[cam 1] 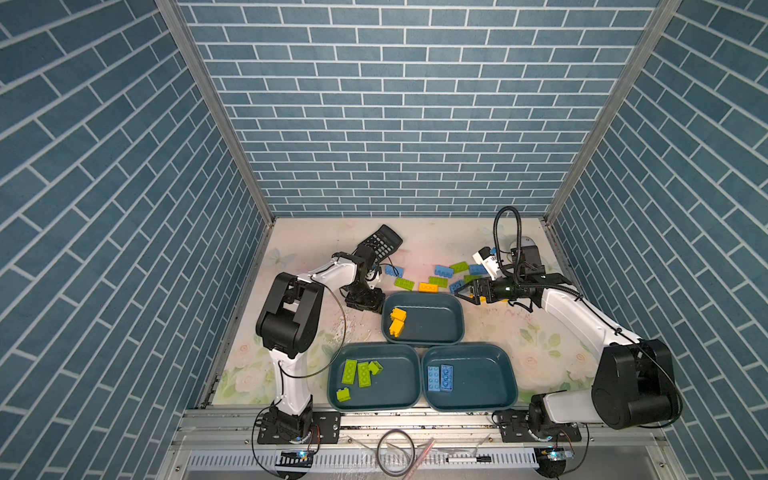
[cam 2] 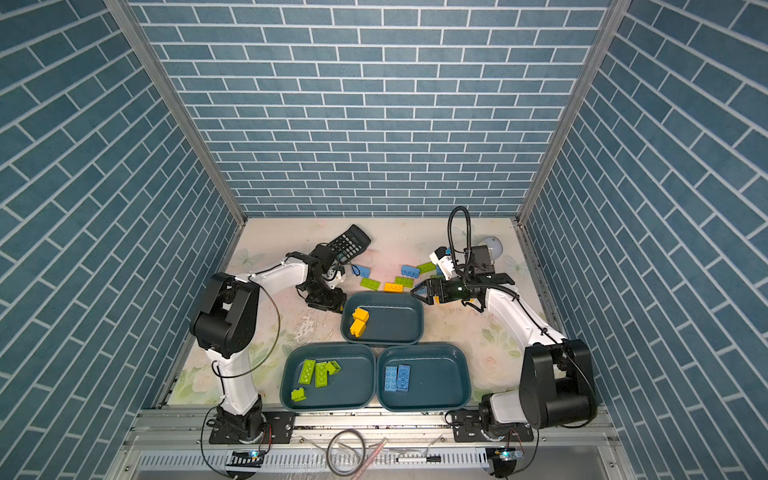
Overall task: Sort the legos into containers by color
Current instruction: 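Move the left gripper to a small yellow brick and grasp it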
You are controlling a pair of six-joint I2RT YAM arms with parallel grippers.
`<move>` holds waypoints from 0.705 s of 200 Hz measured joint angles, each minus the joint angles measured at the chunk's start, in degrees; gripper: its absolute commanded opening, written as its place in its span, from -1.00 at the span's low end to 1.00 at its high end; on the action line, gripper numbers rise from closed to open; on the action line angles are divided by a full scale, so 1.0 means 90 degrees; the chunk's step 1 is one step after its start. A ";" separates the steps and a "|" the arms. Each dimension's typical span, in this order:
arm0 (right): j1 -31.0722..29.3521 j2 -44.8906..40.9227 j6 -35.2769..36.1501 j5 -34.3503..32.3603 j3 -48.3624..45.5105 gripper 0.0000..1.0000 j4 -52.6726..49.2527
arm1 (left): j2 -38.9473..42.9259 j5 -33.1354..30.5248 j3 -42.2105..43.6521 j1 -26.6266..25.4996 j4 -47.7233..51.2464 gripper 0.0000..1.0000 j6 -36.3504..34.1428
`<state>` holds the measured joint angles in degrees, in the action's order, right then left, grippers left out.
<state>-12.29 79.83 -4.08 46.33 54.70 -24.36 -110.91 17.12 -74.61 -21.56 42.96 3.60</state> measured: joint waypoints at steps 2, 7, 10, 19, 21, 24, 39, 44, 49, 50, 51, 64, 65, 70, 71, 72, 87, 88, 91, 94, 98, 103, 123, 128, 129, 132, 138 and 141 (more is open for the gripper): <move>0.0000 0.0000 0.0000 0.0000 0.0000 0.97 0.0002 | 0.0000 0.0000 0.0000 0.0002 -0.0019 0.40 0.0012; 0.0000 0.0000 0.0000 0.0000 -0.0002 0.98 0.0005 | 0.0000 -0.0002 0.0005 0.0007 -0.0083 0.40 0.0049; 0.0000 0.0000 0.0000 0.0000 -0.0002 0.97 0.0010 | 0.0000 -0.0002 0.0010 0.0010 -0.0112 0.40 0.0066; 0.0000 0.0000 0.0000 0.0000 -0.0010 0.97 0.0032 | 0.0002 0.0000 0.0024 0.0027 -0.0219 0.40 0.0129; 0.0000 0.0000 -0.0002 0.0000 -0.0015 0.97 0.0039 | 0.0005 0.0002 0.0034 0.0034 -0.0253 0.40 0.0146; 0.0000 0.0000 -0.0002 0.0000 -0.0015 0.97 0.0044 | 0.0010 0.0005 0.0041 0.0039 -0.0289 0.39 0.0177; 0.0000 0.0000 -0.0002 0.0000 -0.0024 0.97 0.0068 | 0.0036 0.0007 0.0090 0.0090 -0.0478 0.39 0.0284; 0.0000 0.0000 -0.0002 0.0000 -0.0024 0.97 0.0075 | 0.0039 0.0007 0.0104 0.0109 -0.0532 0.39 0.0330; 0.0000 0.0000 -0.0005 0.0000 -0.0027 0.97 0.0085 | 0.0039 0.0002 0.0109 0.0131 -0.0576 0.39 0.0362; 0.0000 0.0000 -0.0005 0.0000 -0.0027 0.98 0.0087 | 0.0039 0.0002 0.0109 0.0134 -0.0583 0.39 0.0367; 0.0000 0.0000 -0.0005 0.0000 -0.0027 0.98 0.0087 | 0.0039 0.0002 0.0112 0.0138 -0.0588 0.39 0.0376; 0.0000 0.0000 -0.0005 0.0000 -0.0027 0.97 0.0107 | 0.0039 -0.0044 0.0114 0.0189 -0.0692 0.39 0.0442; 0.0000 0.0000 -0.0005 0.0002 -0.0027 0.97 0.0109 | 0.0039 -0.0051 0.0114 0.0194 -0.0699 0.39 0.0444; 0.0000 0.0000 -0.0005 0.0000 -0.0027 0.97 0.0117 | 0.0039 -0.0068 0.0114 0.0221 -0.0741 0.39 0.0478; 0.0000 0.0000 -0.0005 0.0000 -0.0027 0.97 0.0117 | 0.0039 -0.0070 0.0114 0.0226 -0.0746 0.39 0.0481; 0.0000 0.0000 -0.0005 0.0000 -0.0027 0.97 0.0117 | 0.0039 -0.0080 0.0114 0.0236 -0.0755 0.39 0.0488; 0.0000 0.0000 -0.0005 0.0000 -0.0027 0.98 0.0131 | 0.0039 -0.0148 0.0114 0.0323 -0.0818 0.39 0.0544; 0.0000 0.0000 -0.0005 0.0002 -0.0027 0.98 0.0134 | 0.0039 -0.0153 0.0114 0.0325 -0.0821 0.39 0.0549; 0.0000 0.0000 -0.0005 0.0000 -0.0027 0.97 0.0134 | 0.0039 -0.0168 0.0114 0.0340 -0.0831 0.39 0.0554; 0.0000 0.0000 -0.0005 0.0000 -0.0027 0.98 0.0136 | 0.0039 -0.0189 0.0114 0.0359 -0.0835 0.39 0.0556; 0.0000 0.0000 -0.0005 0.0000 -0.0027 0.97 0.0136 | 0.0039 -0.0206 0.0114 0.0374 -0.0840 0.39 0.0559; 0.0000 0.0000 -0.0005 0.0002 -0.0027 0.97 0.0138 | 0.0039 -0.0250 0.0114 0.0396 -0.0840 0.39 0.0559; 0.0000 0.0000 -0.0007 0.0000 -0.0027 0.97 0.0138 | 0.0044 -0.0350 0.0114 0.0432 -0.0823 0.38 0.0556; 0.0000 0.0000 -0.0007 0.0000 -0.0027 0.97 0.0138 | 0.0049 -0.0362 0.0114 0.0435 -0.0809 0.39 0.0556; 0.0000 0.0000 -0.0007 0.0000 -0.0027 0.97 0.0138 | 0.0049 -0.0362 0.0114 0.0435 -0.0806 0.39 0.0556; 0.0000 0.0000 -0.0007 0.0000 -0.0027 0.97 0.0138 | 0.0051 -0.0367 0.0114 0.0435 -0.0794 0.39 0.0556; 0.0000 0.0000 -0.0007 0.0000 -0.0027 0.97 0.0138 | 0.0056 -0.0367 0.0114 0.0437 -0.0775 0.39 0.0556; 0.0000 0.0000 -0.0007 0.0000 -0.0027 0.97 0.0138 | 0.0061 -0.0355 0.0114 0.0437 -0.0763 0.39 0.0556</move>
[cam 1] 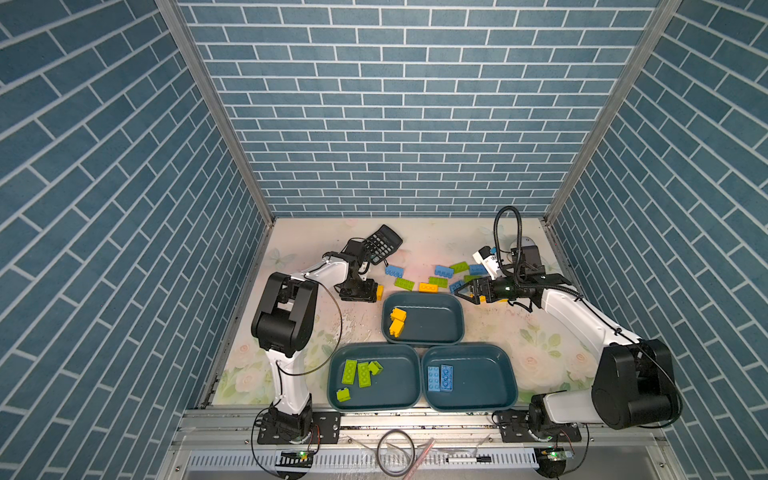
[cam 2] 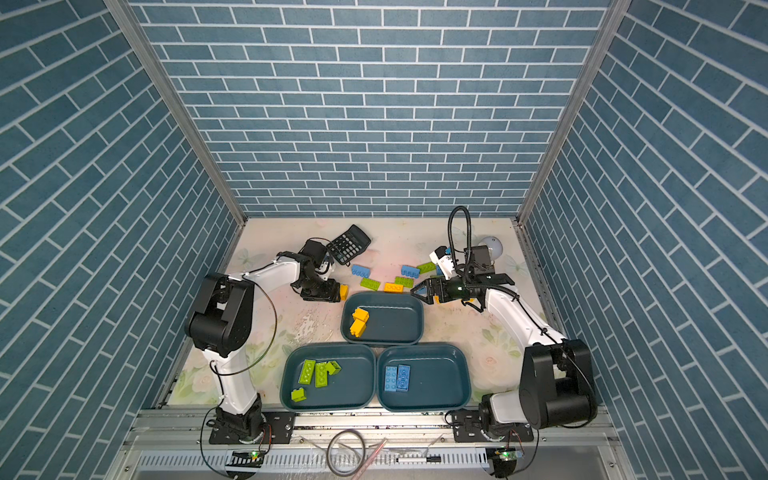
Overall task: Sort the legos into containers by color
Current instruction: 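Move the left gripper to a small yellow brick and grasp it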
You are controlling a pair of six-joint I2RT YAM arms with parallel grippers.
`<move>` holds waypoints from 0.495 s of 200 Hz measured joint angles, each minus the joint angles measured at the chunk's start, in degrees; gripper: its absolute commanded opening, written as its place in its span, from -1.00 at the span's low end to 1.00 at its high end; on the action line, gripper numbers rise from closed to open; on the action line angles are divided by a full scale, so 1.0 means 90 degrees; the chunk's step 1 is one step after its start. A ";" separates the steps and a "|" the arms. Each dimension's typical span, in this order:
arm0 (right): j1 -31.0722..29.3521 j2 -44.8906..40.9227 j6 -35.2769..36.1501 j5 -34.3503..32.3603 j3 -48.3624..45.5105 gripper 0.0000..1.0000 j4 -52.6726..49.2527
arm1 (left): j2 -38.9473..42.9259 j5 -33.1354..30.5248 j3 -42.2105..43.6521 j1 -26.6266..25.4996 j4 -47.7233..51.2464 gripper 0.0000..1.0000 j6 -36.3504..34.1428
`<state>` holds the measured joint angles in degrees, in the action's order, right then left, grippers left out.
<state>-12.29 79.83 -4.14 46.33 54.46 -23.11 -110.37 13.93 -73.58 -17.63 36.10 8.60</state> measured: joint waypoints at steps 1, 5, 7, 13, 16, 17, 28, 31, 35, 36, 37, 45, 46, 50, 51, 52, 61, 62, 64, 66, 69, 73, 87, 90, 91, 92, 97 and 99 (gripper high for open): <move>0.0000 0.0000 0.0000 0.0000 0.0000 0.97 0.0000 | 0.0000 0.0002 0.0000 0.0000 0.0002 0.38 0.0000; 0.0000 0.0000 0.0000 0.0000 0.0000 0.97 0.0000 | 0.0010 0.0017 0.0000 0.0002 0.0022 0.38 0.0000; 0.0000 0.0000 0.0000 0.0002 0.0000 0.97 0.0000 | 0.0015 0.0029 0.0000 0.0002 0.0029 0.39 0.0002; 0.0000 0.0000 0.0000 0.0002 0.0000 0.97 0.0000 | 0.0032 0.0053 -0.0002 0.0002 0.0049 0.39 0.0002; 0.0000 0.0000 0.0000 0.0002 0.0000 0.97 0.0000 | 0.0046 0.0068 -0.0002 0.0002 0.0061 0.39 0.0002; 0.0000 0.0000 0.0000 0.0002 0.0000 0.97 0.0000 | 0.0049 0.0070 0.0000 0.0002 0.0063 0.39 0.0002; 0.0000 0.0000 0.0000 0.0005 0.0000 0.97 0.0000 | 0.0114 0.0129 -0.0005 0.0002 0.0104 0.39 0.0010; 0.0000 0.0000 0.0000 0.0007 0.0000 0.97 0.0000 | 0.0134 0.0148 -0.0010 0.0002 0.0119 0.39 0.0017; 0.0000 0.0000 0.0000 0.0007 0.0000 0.97 0.0000 | 0.0163 0.0172 -0.0019 0.0002 0.0141 0.39 0.0024; 0.0000 0.0000 0.0000 0.0010 0.0000 0.97 0.0000 | 0.0168 0.0177 -0.0022 0.0002 0.0143 0.39 0.0024; 0.0000 0.0000 0.0000 0.0010 0.0000 0.97 0.0000 | 0.0172 0.0182 -0.0022 0.0002 0.0146 0.39 0.0024; 0.0002 0.0005 0.0000 0.0019 0.0000 0.98 0.0000 | 0.0221 0.0219 -0.0049 0.0000 0.0185 0.39 0.0049; 0.0002 0.0005 0.0000 0.0022 0.0000 0.97 0.0000 | 0.0228 0.0226 -0.0053 0.0000 0.0189 0.38 0.0051; 0.0005 0.0010 -0.0002 0.0024 0.0000 0.97 0.0000 | 0.0245 0.0236 -0.0073 -0.0002 0.0199 0.38 0.0053; 0.0005 0.0012 0.0000 0.0024 0.0000 0.97 0.0000 | 0.0253 0.0245 -0.0080 -0.0002 0.0204 0.39 0.0063; 0.0005 0.0012 0.0000 0.0024 0.0000 0.97 0.0000 | 0.0257 0.0250 -0.0083 -0.0002 0.0206 0.39 0.0068; 0.0010 0.0027 -0.0002 0.0029 0.0000 0.98 0.0000 | 0.0289 0.0272 -0.0138 -0.0007 0.0211 0.39 0.0097; 0.0010 0.0032 0.0000 0.0029 0.0000 0.98 0.0000 | 0.0289 0.0274 -0.0143 -0.0010 0.0211 0.39 0.0100; 0.0010 0.0036 -0.0002 0.0032 0.0000 0.98 0.0000 | 0.0294 0.0279 -0.0158 -0.0010 0.0209 0.39 0.0100; 0.0010 0.0041 -0.0002 0.0034 0.0000 0.98 0.0000 | 0.0294 0.0284 -0.0172 -0.0012 0.0209 0.39 0.0109; 0.0012 0.0053 -0.0002 0.0039 0.0000 0.97 0.0000 | 0.0299 0.0294 -0.0194 -0.0017 0.0209 0.39 0.0119; 0.0012 0.0070 -0.0002 0.0044 0.0002 0.98 0.0000 | 0.0299 0.0299 -0.0231 -0.0019 0.0204 0.38 0.0131; 0.0012 0.0136 -0.0005 0.0051 0.0002 0.97 0.0000 | 0.0287 0.0299 -0.0345 -0.0034 0.0192 0.38 0.0175; 0.0012 0.0148 -0.0005 0.0049 0.0002 0.97 0.0000 | 0.0284 0.0299 -0.0374 -0.0039 0.0192 0.38 0.0192; 0.0012 0.0151 -0.0005 0.0049 0.0002 0.98 0.0000 | 0.0279 0.0299 -0.0386 -0.0041 0.0187 0.37 0.0194; 0.0012 0.0155 -0.0005 0.0049 0.0002 0.97 0.0000 | 0.0277 0.0299 -0.0393 -0.0041 0.0187 0.37 0.0197; 0.0012 0.0177 -0.0002 0.0051 0.0002 0.97 0.0000 | 0.0255 0.0299 -0.0457 -0.0049 0.0185 0.37 0.0221; 0.0012 0.0182 -0.0005 0.0051 0.0002 0.98 -0.0002 | 0.0238 0.0299 -0.0483 -0.0053 0.0182 0.37 0.0228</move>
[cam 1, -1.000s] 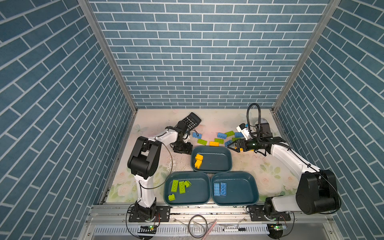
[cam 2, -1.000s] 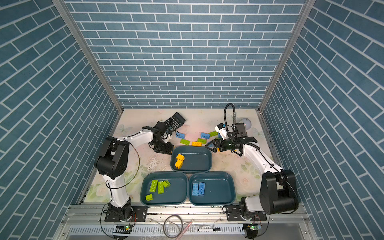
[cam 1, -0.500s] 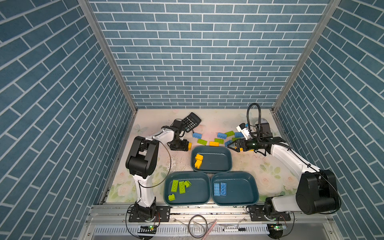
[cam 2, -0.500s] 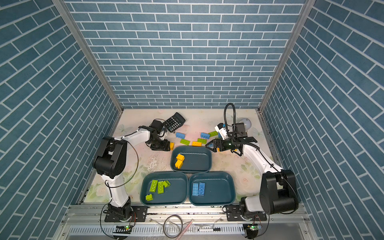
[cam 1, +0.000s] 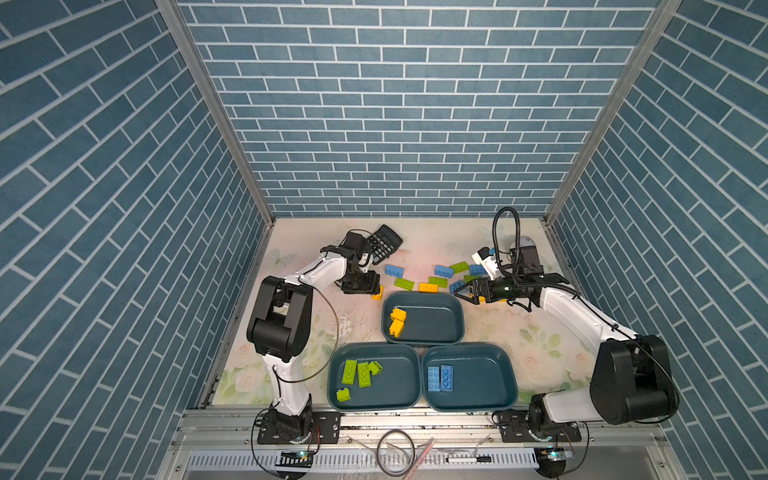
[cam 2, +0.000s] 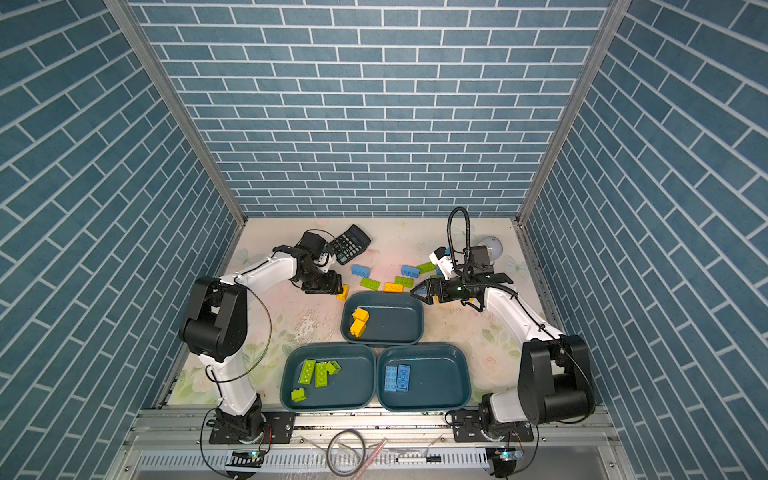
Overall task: Sort the legos into containers by color
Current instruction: 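Move the left gripper to a small yellow brick and grasp it, then carry the yellow brick into the farther teal bin and release it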
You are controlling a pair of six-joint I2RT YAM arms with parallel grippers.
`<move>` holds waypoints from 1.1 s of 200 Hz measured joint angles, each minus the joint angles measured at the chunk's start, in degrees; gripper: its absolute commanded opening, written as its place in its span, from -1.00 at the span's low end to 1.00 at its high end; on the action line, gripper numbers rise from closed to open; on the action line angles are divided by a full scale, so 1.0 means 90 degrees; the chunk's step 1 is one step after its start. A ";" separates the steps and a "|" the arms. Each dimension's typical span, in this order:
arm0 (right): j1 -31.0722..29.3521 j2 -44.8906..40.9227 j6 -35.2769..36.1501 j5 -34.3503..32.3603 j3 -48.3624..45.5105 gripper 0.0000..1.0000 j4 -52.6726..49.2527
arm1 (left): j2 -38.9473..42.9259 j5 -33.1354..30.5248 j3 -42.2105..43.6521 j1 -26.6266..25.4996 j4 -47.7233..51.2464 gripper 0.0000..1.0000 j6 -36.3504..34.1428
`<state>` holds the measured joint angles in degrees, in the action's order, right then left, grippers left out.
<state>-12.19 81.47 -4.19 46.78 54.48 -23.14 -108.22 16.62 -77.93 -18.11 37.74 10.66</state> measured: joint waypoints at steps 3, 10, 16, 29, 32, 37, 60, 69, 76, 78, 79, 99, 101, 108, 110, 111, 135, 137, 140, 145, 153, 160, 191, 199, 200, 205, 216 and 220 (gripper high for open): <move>0.0000 0.0010 0.0000 -0.0002 0.0000 0.98 0.0002 | -0.0019 0.0000 -0.0039 -0.0005 -0.0007 0.37 0.0010; 0.0000 0.0029 0.0000 0.0000 0.0002 0.97 0.0000 | -0.0075 0.0000 -0.0124 -0.0024 -0.0039 0.37 0.0034; 0.0000 0.0036 0.0000 0.0000 0.0002 0.97 0.0000 | -0.0131 0.0000 -0.0185 -0.0041 -0.0063 0.37 0.0046; 0.0000 0.0039 0.0000 0.0000 0.0005 0.97 0.0000 | -0.0260 0.0000 -0.0304 -0.0092 -0.0078 0.36 0.0066; 0.0000 0.0039 0.0000 0.0000 0.0010 0.97 -0.0002 | -0.0291 -0.0002 -0.0321 -0.0107 -0.0087 0.36 0.0070; 0.0000 0.0039 0.0000 -0.0002 0.0012 0.98 0.0002 | -0.0342 -0.0002 -0.0357 -0.0134 -0.0090 0.36 0.0078; 0.0000 0.0039 0.0000 -0.0002 0.0015 0.98 0.0000 | -0.0561 -0.0073 -0.0432 -0.0245 -0.0083 0.31 0.0080; 0.0002 0.0039 0.0000 -0.0002 0.0015 0.98 0.0000 | -0.0619 -0.0143 -0.0435 -0.0274 -0.0061 0.29 0.0078; 0.0005 0.0039 0.0000 0.0000 0.0012 0.98 0.0000 | -0.0653 -0.0202 -0.0435 -0.0289 -0.0044 0.28 0.0073; 0.0005 0.0039 0.0000 -0.0002 0.0015 0.97 0.0000 | -0.0661 -0.0214 -0.0435 -0.0294 -0.0039 0.28 0.0063; 0.0005 0.0039 0.0000 -0.0002 0.0012 0.97 0.0000 | -0.0663 -0.0226 -0.0435 -0.0296 -0.0036 0.28 0.0061; 0.0012 0.0039 0.0000 -0.0002 0.0012 0.97 0.0002 | -0.0755 -0.0389 -0.0435 -0.0318 0.0007 0.22 0.0036; 0.0012 0.0039 0.0000 -0.0002 0.0012 0.98 0.0002 | -0.0765 -0.0408 -0.0435 -0.0321 0.0012 0.21 0.0034; 0.0015 0.0039 0.0000 0.0000 0.0012 0.98 0.0002 | -0.0794 -0.0464 -0.0440 -0.0321 0.0034 0.17 0.0022; 0.0017 0.0039 0.0000 -0.0002 0.0012 0.97 0.0002 | -0.0801 -0.0481 -0.0444 -0.0321 0.0046 0.16 0.0007; 0.0017 0.0039 0.0000 -0.0002 0.0012 0.97 0.0002 | -0.0806 -0.0491 -0.0447 -0.0321 0.0053 0.15 0.0002; 0.0022 0.0039 0.0000 -0.0002 0.0012 0.97 0.0002 | -0.0889 -0.0760 -0.0493 -0.0338 0.0146 -0.07 -0.0063; 0.0022 0.0039 0.0000 -0.0002 0.0012 0.97 0.0002 | -0.0889 -0.0780 -0.0493 -0.0338 0.0158 -0.09 -0.0095; 0.0024 0.0036 0.0000 -0.0002 0.0012 0.97 0.0002 | -0.0889 -0.0816 -0.0493 -0.0338 0.0165 -0.12 -0.0058; 0.0027 0.0036 0.0000 -0.0002 0.0012 0.97 0.0002 | -0.0889 -0.0865 -0.0493 -0.0342 0.0182 -0.17 -0.0097; 0.0029 0.0036 0.0000 -0.0002 0.0012 0.98 0.0002 | -0.0889 -0.0925 -0.0495 -0.0345 0.0197 -0.25 -0.0100; 0.0029 0.0036 0.0000 -0.0002 0.0012 0.97 0.0002 | -0.0889 -0.0979 -0.0505 -0.0345 0.0223 -0.31 -0.0112; 0.0036 0.0036 0.0000 -0.0002 0.0012 0.98 0.0002 | -0.0843 -0.1090 -0.0578 -0.0347 0.0372 -0.42 -0.0143; 0.0041 0.0036 0.0000 -0.0002 0.0012 0.97 0.0002 | -0.0767 -0.1095 -0.0580 -0.0350 0.0449 -0.43 -0.0138; 0.0041 0.0036 0.0000 -0.0002 0.0012 0.97 0.0002 | -0.0758 -0.1095 -0.0580 -0.0350 0.0457 -0.43 -0.0136; 0.0041 0.0036 0.0000 0.0000 0.0012 0.97 0.0002 | -0.0695 -0.1088 -0.0580 -0.0350 0.0517 -0.43 -0.0131; 0.0041 0.0036 0.0000 0.0000 0.0012 0.97 0.0005 | -0.0500 -0.1061 -0.0576 -0.0362 0.0629 -0.43 -0.0102; 0.0041 0.0036 0.0000 0.0000 0.0012 0.97 0.0007 | -0.0403 -0.1047 -0.0576 -0.0369 0.0678 -0.42 -0.0087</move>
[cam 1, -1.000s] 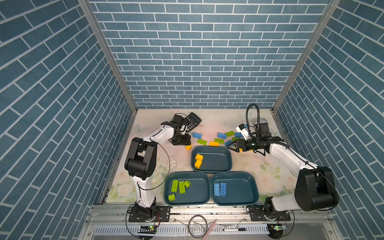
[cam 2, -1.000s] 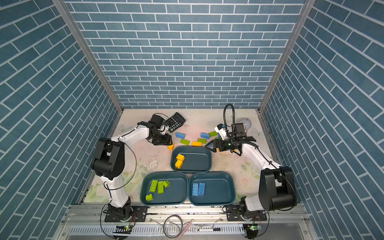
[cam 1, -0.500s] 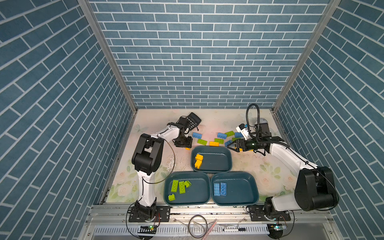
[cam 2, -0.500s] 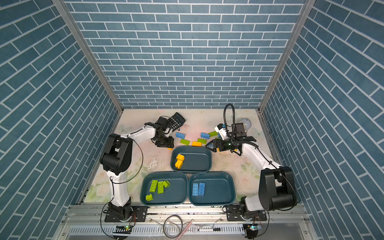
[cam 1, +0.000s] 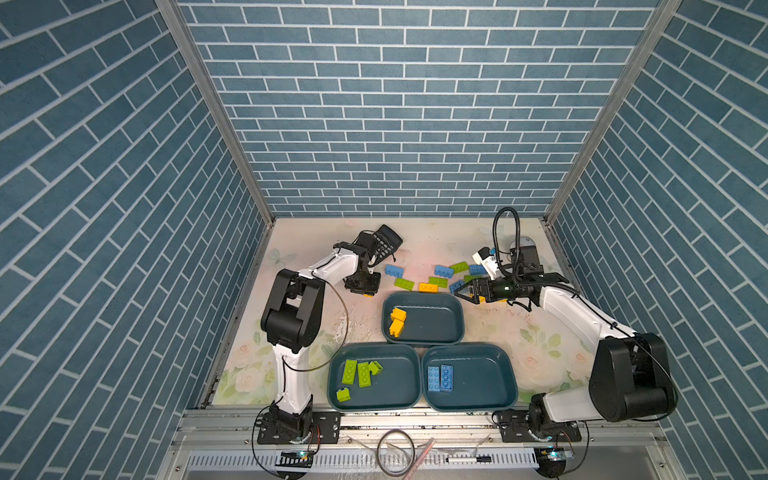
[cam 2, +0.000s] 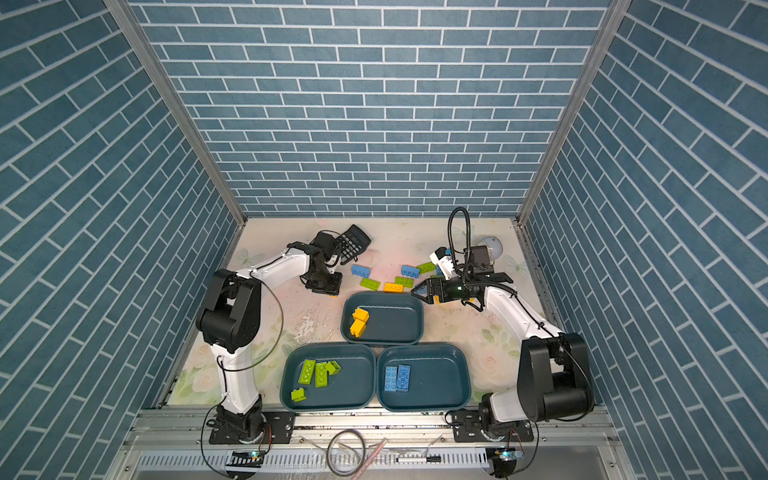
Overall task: Sort the legos into containers by color
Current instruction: 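Carry the yellow brick into the farther teal bin and release it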
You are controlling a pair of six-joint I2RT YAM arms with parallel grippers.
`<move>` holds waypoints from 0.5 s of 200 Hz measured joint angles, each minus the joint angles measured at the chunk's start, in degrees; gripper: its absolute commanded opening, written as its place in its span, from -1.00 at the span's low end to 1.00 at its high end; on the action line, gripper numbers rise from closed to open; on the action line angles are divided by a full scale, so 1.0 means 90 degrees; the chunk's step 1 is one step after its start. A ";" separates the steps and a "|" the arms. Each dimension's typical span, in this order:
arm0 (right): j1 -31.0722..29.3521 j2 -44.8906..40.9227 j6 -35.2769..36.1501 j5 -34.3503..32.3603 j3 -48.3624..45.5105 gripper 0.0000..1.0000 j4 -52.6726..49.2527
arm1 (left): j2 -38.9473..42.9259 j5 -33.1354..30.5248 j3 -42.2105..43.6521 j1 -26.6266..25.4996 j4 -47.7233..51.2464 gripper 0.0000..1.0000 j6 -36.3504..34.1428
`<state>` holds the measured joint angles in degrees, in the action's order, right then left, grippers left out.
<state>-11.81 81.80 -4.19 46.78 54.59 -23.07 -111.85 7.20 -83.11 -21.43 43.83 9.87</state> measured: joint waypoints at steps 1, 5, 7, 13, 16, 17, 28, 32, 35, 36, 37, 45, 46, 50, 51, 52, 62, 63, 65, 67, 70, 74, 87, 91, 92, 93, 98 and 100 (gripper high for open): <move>0.0000 0.0000 0.0000 -0.0002 0.0000 0.97 0.0000 | 0.0041 0.0005 0.0000 -0.0005 0.0015 -0.42 0.0002; 0.0000 0.0000 0.0000 0.0000 0.0000 0.97 0.0002 | 0.0136 0.0019 0.0000 -0.0017 0.0063 -0.43 0.0022; 0.0000 0.0000 0.0000 -0.0002 0.0000 0.97 0.0005 | 0.0209 0.0032 0.0002 -0.0029 0.0087 -0.43 0.0034; 0.0000 0.0000 0.0000 0.0000 0.0000 0.98 0.0015 | 0.0396 0.0061 0.0015 -0.0066 0.0141 -0.42 0.0078; 0.0000 0.0000 0.0000 0.0000 0.0000 0.98 0.0019 | 0.0488 0.0068 0.0022 -0.0087 0.0170 -0.43 0.0097; 0.0000 0.0000 0.0000 -0.0002 0.0000 0.97 0.0019 | 0.0537 0.0070 0.0024 -0.0100 0.0187 -0.42 0.0109; 0.0005 0.0000 0.0000 0.0000 0.0000 0.97 0.0053 | 0.0959 0.0136 0.0061 -0.0250 0.0296 -0.42 0.0221; 0.0005 0.0000 0.0000 0.0000 0.0000 0.97 0.0068 | 0.1093 0.0163 0.0073 -0.0316 0.0340 -0.43 0.0260; 0.0007 0.0000 0.0000 0.0000 0.0000 0.98 0.0078 | 0.1202 0.0177 0.0085 -0.0381 0.0369 -0.42 0.0306; 0.0007 0.0000 0.0000 0.0000 0.0000 0.97 0.0080 | 0.1253 0.0182 0.0092 -0.0408 0.0376 -0.42 0.0323; 0.0010 0.0000 0.0000 0.0000 0.0000 0.97 0.0083 | 0.1280 0.0189 0.0095 -0.0423 0.0381 -0.42 0.0335; 0.0015 0.0000 0.0000 0.0000 0.0000 0.97 0.0109 | 0.1564 0.0250 0.0143 -0.0631 0.0432 -0.42 0.0449; 0.0015 0.0000 0.0000 0.0000 0.0000 0.97 0.0114 | 0.1591 0.0260 0.0148 -0.0656 0.0440 -0.42 0.0466; 0.0017 0.0000 0.0000 0.0000 0.0000 0.98 0.0124 | 0.1734 0.0289 0.0185 -0.0794 0.0459 -0.42 0.0556; 0.0017 0.0000 0.0000 0.0000 0.0000 0.97 0.0126 | 0.1756 0.0299 0.0192 -0.0814 0.0466 -0.42 0.0563; 0.0017 0.0000 0.0000 0.0000 0.0000 0.98 0.0131 | 0.1778 0.0306 0.0197 -0.0833 0.0471 -0.42 0.0573; 0.0017 0.0000 -0.0002 0.0000 0.0000 0.98 0.0153 | 0.2067 0.0384 0.0294 -0.1197 0.0527 -0.42 0.0801; 0.0017 0.0000 -0.0002 0.0000 0.0000 0.97 0.0153 | 0.2101 0.0389 0.0311 -0.1246 0.0532 -0.42 0.0838; 0.0017 0.0000 -0.0002 0.0000 0.0000 0.98 0.0153 | 0.2135 0.0403 0.0325 -0.1292 0.0537 -0.42 0.0862; 0.0017 0.0000 -0.0002 0.0000 0.0000 0.98 0.0160 | 0.2188 0.0418 0.0350 -0.1375 0.0546 -0.42 0.0916; 0.0017 0.0000 -0.0002 0.0000 0.0000 0.98 0.0165 | 0.2249 0.0430 0.0381 -0.1481 0.0559 -0.42 0.0988; 0.0017 0.0000 -0.0005 0.0000 0.0000 0.97 0.0175 | 0.2331 0.0459 0.0430 -0.1625 0.0578 -0.42 0.1093; 0.0017 -0.0007 -0.0007 0.0000 -0.0007 0.97 0.0202 | 0.2516 0.0517 0.0619 -0.2067 0.0566 -0.42 0.1443; 0.0019 -0.0010 -0.0010 0.0000 -0.0012 0.97 0.0214 | 0.2552 0.0522 0.0680 -0.2174 0.0551 -0.42 0.1547; 0.0019 -0.0012 -0.0010 0.0000 -0.0015 0.98 0.0221 | 0.2567 0.0525 0.0704 -0.2210 0.0546 -0.42 0.1579; 0.0019 -0.0015 -0.0010 0.0000 -0.0015 0.97 0.0223 | 0.2574 0.0532 0.0716 -0.2234 0.0546 -0.42 0.1598; 0.0019 -0.0017 -0.0010 0.0000 -0.0029 0.97 0.0245 | 0.2611 0.0544 0.0806 -0.2375 0.0525 -0.42 0.1753; 0.0019 -0.0019 -0.0010 0.0000 -0.0036 0.97 0.0253 | 0.2620 0.0542 0.0850 -0.2436 0.0505 -0.42 0.1826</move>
<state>-11.64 81.62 -4.27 46.78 54.26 -20.80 -88.27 12.08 -75.46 -43.35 48.38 26.30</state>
